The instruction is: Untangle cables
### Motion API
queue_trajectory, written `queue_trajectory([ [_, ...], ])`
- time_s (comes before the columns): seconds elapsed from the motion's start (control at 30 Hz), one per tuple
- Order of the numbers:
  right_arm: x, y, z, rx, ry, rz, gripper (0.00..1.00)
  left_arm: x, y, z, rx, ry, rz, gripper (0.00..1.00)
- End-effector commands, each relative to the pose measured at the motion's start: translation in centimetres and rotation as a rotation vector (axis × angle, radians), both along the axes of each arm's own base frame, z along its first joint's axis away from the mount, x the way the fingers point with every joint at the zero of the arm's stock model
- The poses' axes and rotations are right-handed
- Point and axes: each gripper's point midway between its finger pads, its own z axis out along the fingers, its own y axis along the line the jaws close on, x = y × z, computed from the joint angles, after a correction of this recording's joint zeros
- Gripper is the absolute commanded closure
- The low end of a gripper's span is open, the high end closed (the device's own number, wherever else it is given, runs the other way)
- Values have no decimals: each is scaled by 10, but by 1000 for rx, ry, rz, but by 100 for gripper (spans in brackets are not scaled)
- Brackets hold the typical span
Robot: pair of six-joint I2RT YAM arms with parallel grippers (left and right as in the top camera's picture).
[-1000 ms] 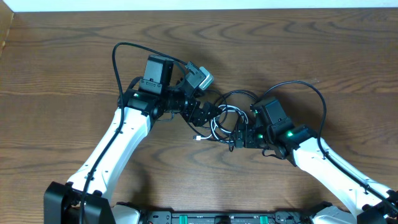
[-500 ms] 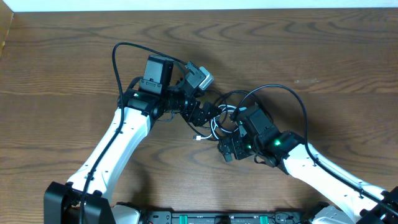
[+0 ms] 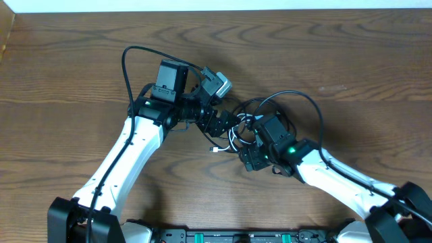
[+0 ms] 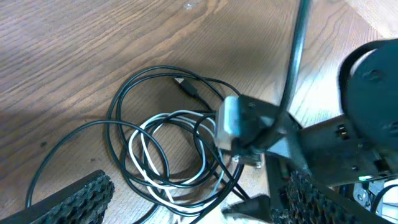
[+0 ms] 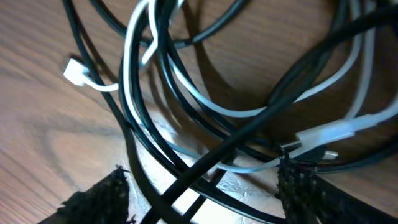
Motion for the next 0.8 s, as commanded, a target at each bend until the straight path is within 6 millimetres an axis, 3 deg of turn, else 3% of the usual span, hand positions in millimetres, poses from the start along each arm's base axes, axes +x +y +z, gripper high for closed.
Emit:
queue_trajectory([
  [0.0,-5,8,-3,6,17,35,35,2,1,-4,13,-8,-5,10],
  [0.13,-5,8,-3,7,14,35,46,2,1,-4,13,-8,-5,10],
  [0.17,-5,8,-3,7,14,35,61,2,1,-4,13,-8,-5,10],
  [0.23,-4,8,-2,10,12,35,76,2,1,-4,13,-8,-5,11],
  [0.43,8,14,14,45,-40,25,97,2,1,-4,13,-8,-5,10],
  [0.63,42,13,74,103,-191,-36,99,1,1,-4,14,-4,-5,10],
  [0.7,51,9,102,117,-248,-63,99,1,1,-5,15,-1,-5,11],
  [0.77,61,1,146,129,-341,-90,99,1,1,-5,15,0,-5,10],
])
